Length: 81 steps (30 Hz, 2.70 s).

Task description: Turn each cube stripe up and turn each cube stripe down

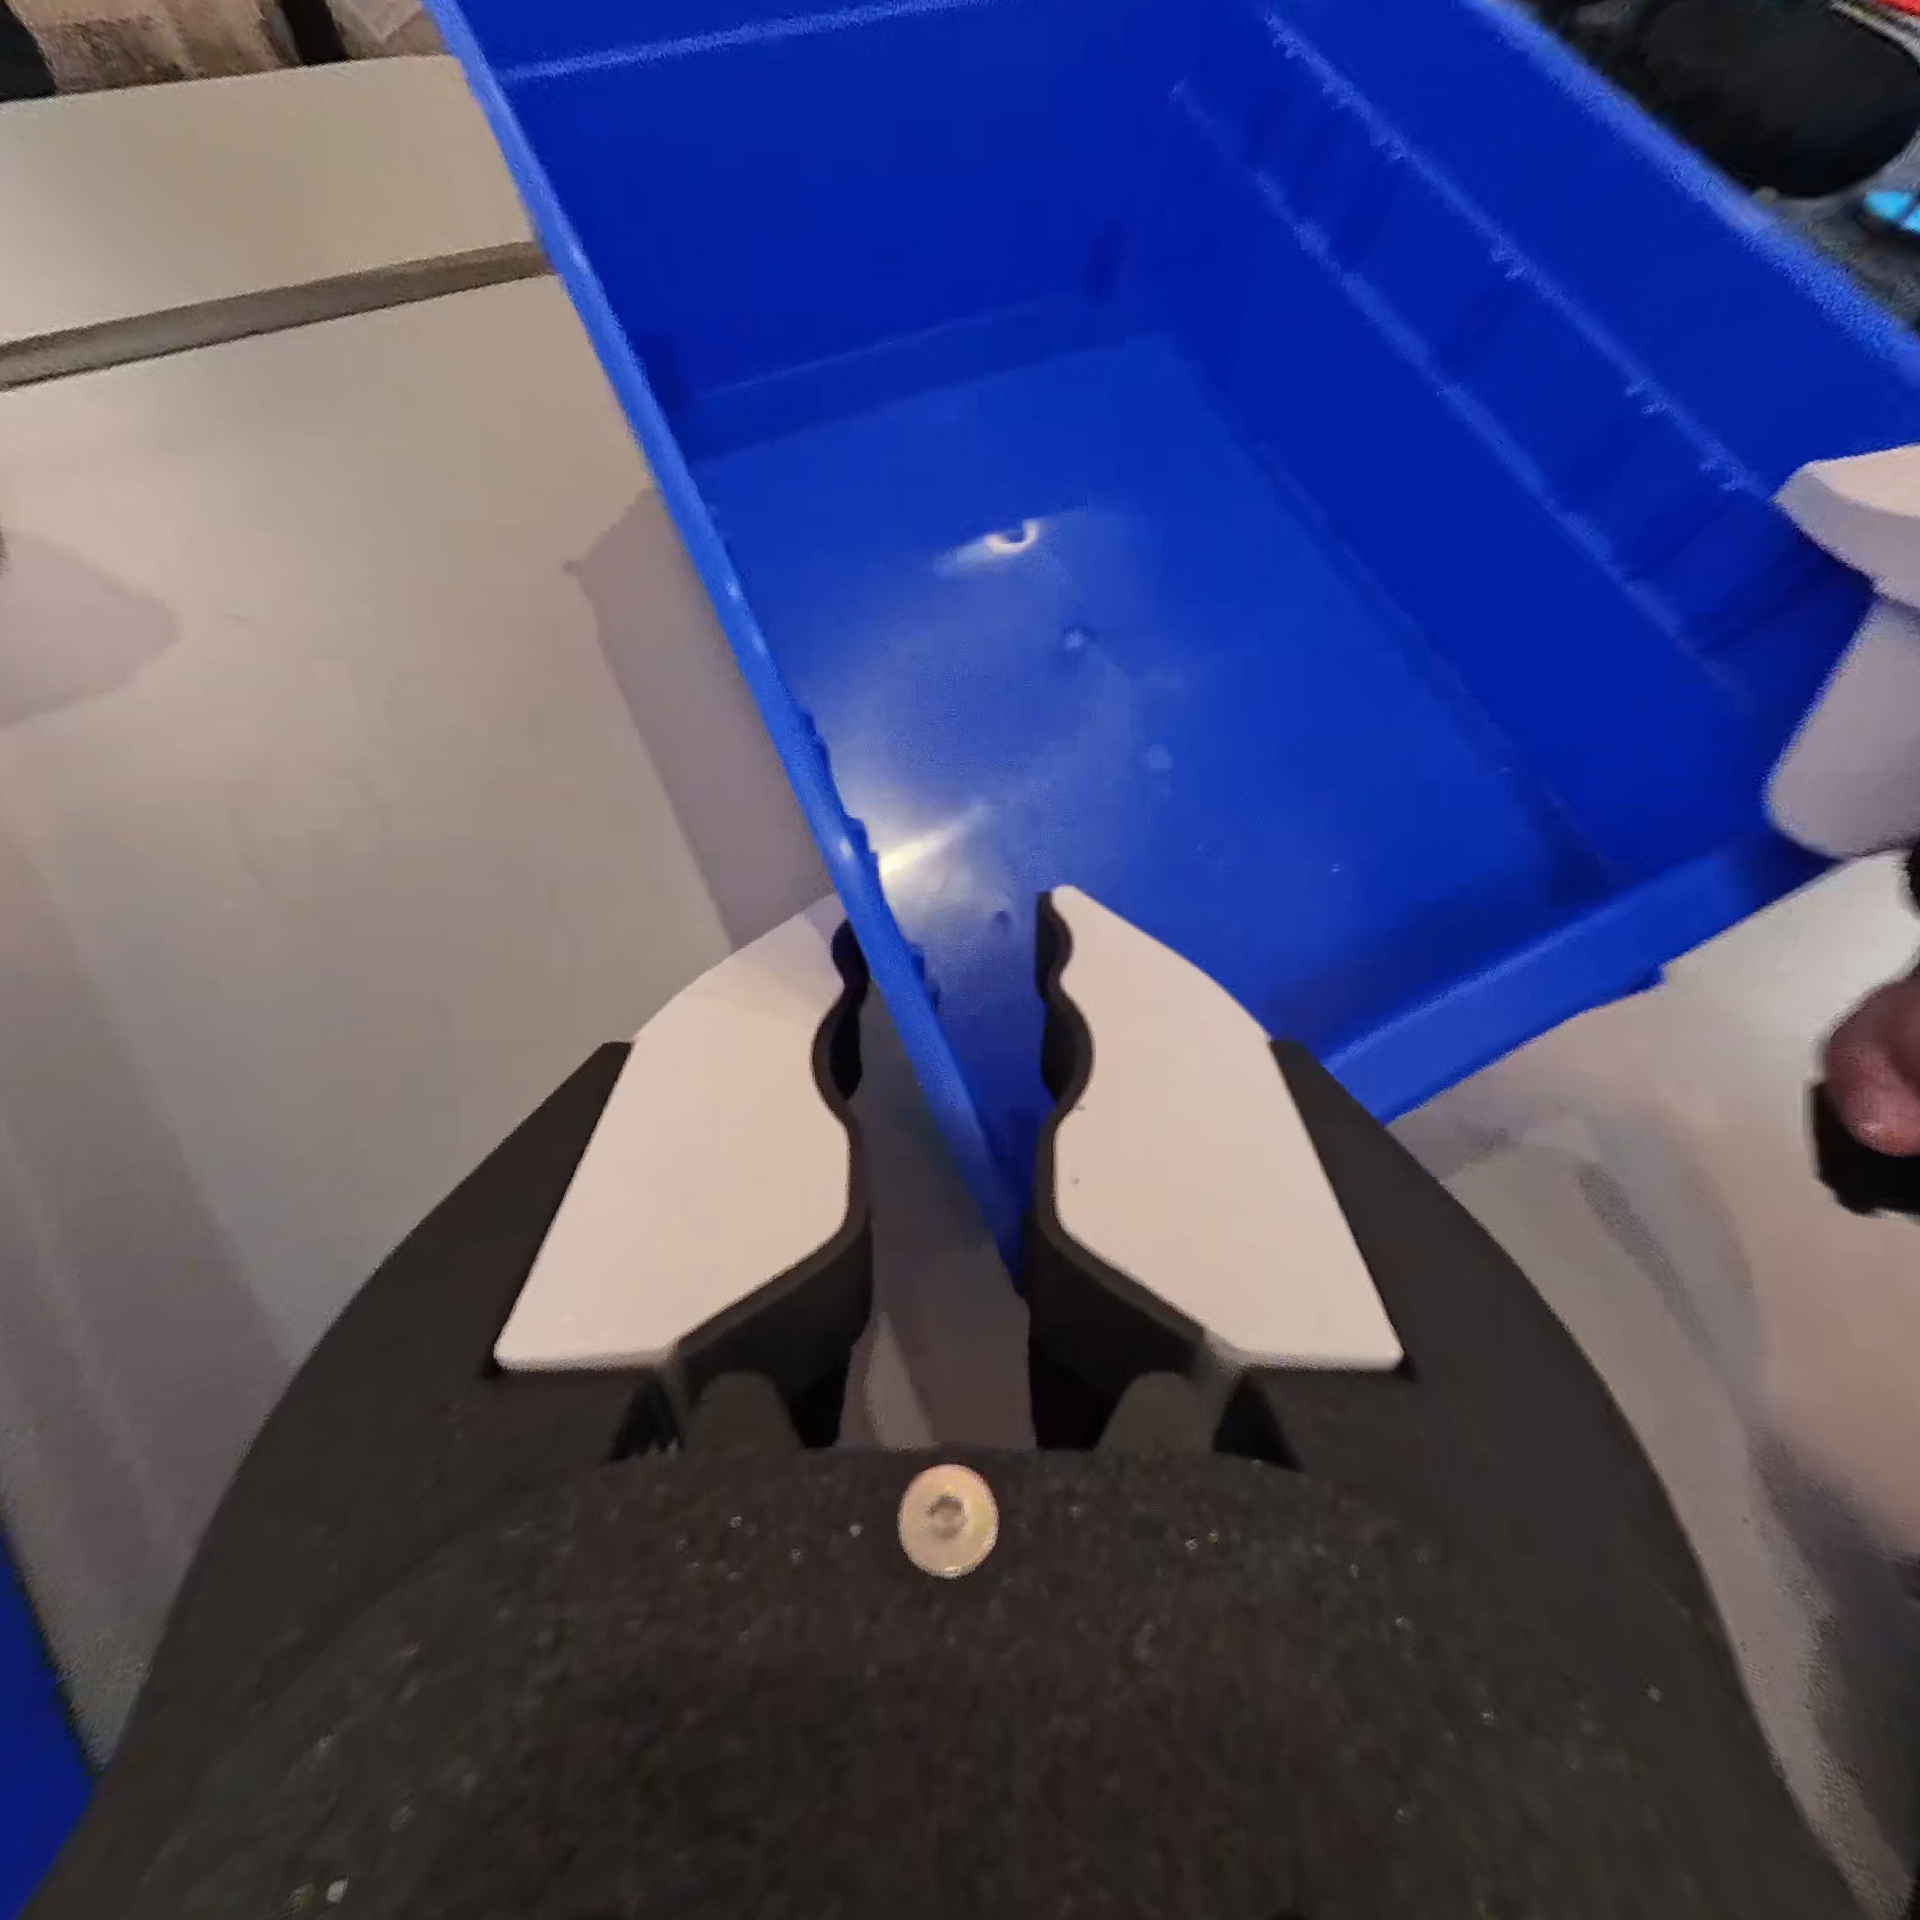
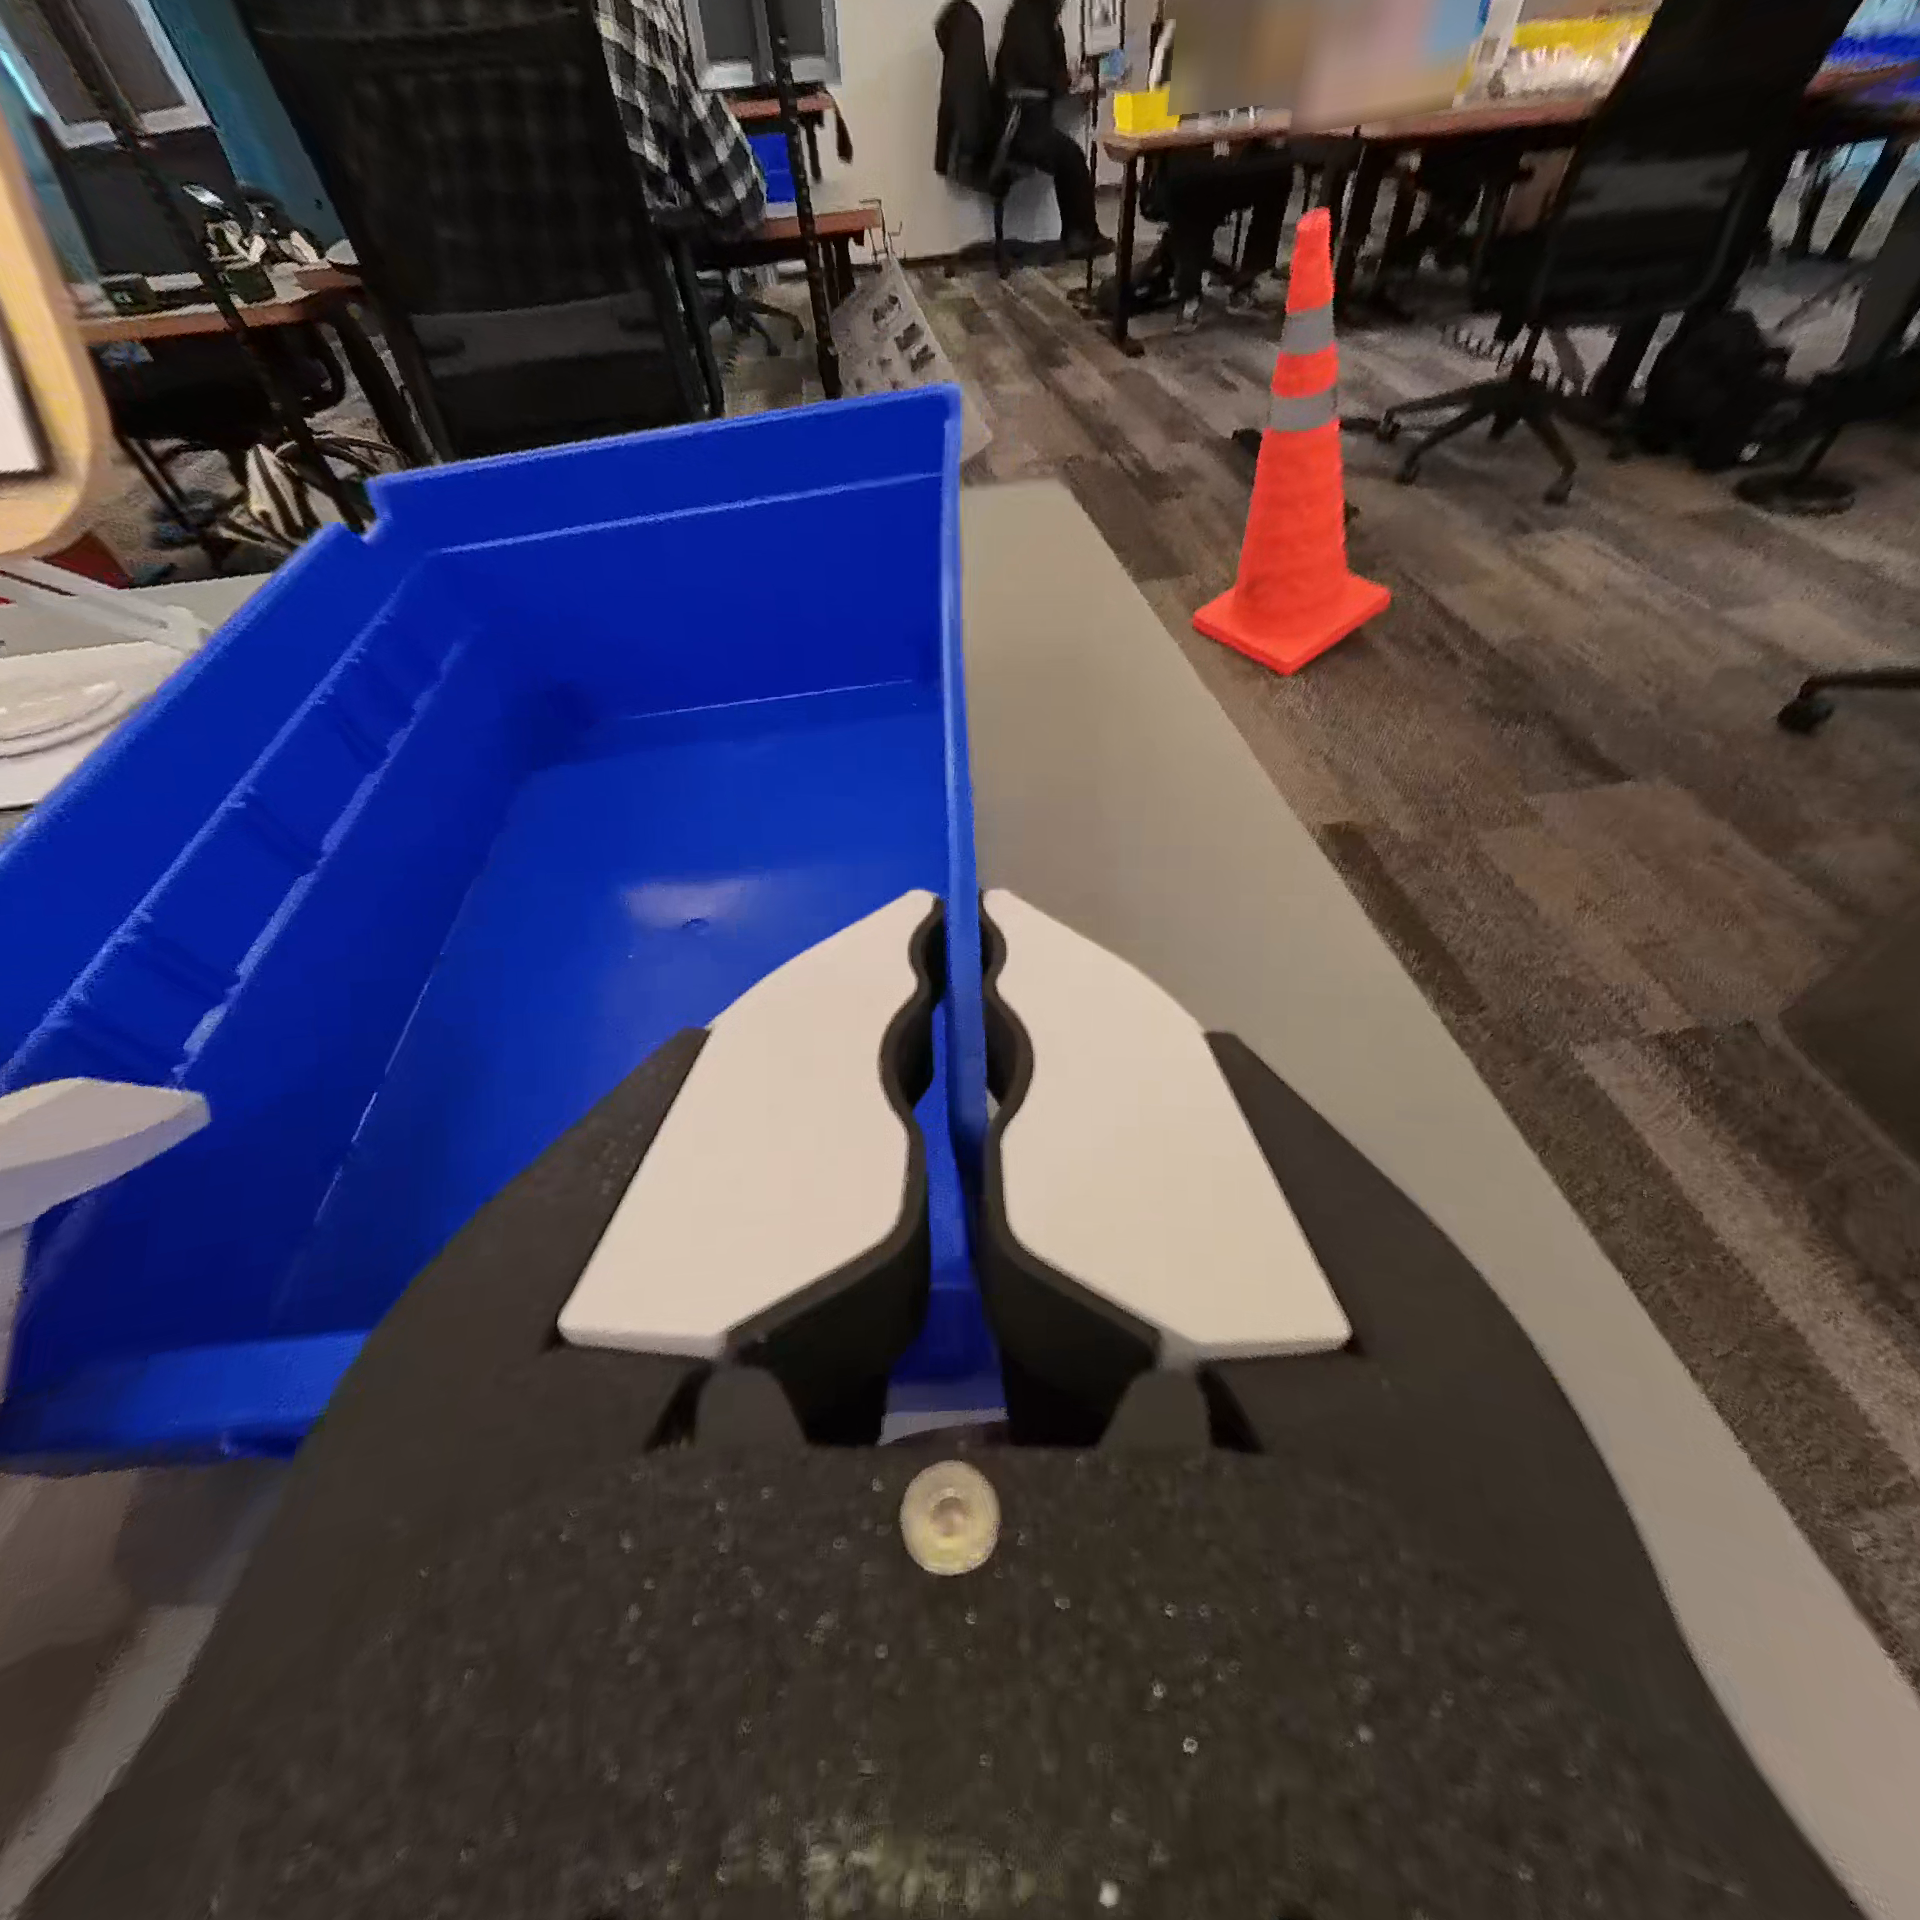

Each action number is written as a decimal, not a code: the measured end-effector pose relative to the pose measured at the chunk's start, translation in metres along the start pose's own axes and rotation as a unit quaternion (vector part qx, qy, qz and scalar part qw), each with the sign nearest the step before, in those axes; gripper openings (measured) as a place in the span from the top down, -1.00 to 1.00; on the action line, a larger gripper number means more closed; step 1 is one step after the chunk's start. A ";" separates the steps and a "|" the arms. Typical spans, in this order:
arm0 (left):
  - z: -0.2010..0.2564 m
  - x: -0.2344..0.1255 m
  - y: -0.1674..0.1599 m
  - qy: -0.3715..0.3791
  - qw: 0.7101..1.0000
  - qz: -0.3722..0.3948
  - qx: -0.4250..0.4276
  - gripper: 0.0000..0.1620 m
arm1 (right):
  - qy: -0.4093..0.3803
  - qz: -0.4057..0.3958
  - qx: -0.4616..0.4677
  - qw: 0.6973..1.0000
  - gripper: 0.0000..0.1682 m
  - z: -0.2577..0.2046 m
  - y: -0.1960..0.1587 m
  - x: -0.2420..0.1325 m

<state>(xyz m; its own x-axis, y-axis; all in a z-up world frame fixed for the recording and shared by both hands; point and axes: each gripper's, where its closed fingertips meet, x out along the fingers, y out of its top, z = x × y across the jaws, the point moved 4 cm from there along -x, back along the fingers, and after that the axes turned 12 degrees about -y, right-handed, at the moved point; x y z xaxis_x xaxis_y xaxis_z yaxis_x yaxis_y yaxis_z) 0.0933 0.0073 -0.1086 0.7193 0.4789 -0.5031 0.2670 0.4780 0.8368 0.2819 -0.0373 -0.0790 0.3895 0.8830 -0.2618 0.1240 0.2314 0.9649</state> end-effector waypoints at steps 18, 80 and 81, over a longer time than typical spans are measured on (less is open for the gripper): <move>-0.171 -0.317 -0.062 0.143 0.985 0.096 -0.005 0.24 | 0.252 0.088 -0.097 0.959 0.46 -0.178 0.047 -0.097; -0.326 -0.479 -0.107 0.271 0.932 0.212 -0.114 0.45 | 0.586 -0.142 -0.260 0.754 0.23 -0.448 -0.079 -0.219; -0.305 -0.470 -0.098 0.260 0.938 0.207 -0.101 0.42 | 0.573 -0.136 -0.242 0.771 0.30 -0.426 -0.073 -0.207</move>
<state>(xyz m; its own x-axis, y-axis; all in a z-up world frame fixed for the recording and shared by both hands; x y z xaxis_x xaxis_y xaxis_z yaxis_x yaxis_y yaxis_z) -0.4663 -0.0401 -0.0202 0.3097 0.9236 -0.2258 -0.1309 0.2766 0.9520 -0.1962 -0.0634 -0.0869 -0.6870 0.4926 -0.5343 -0.4038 0.3525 0.8442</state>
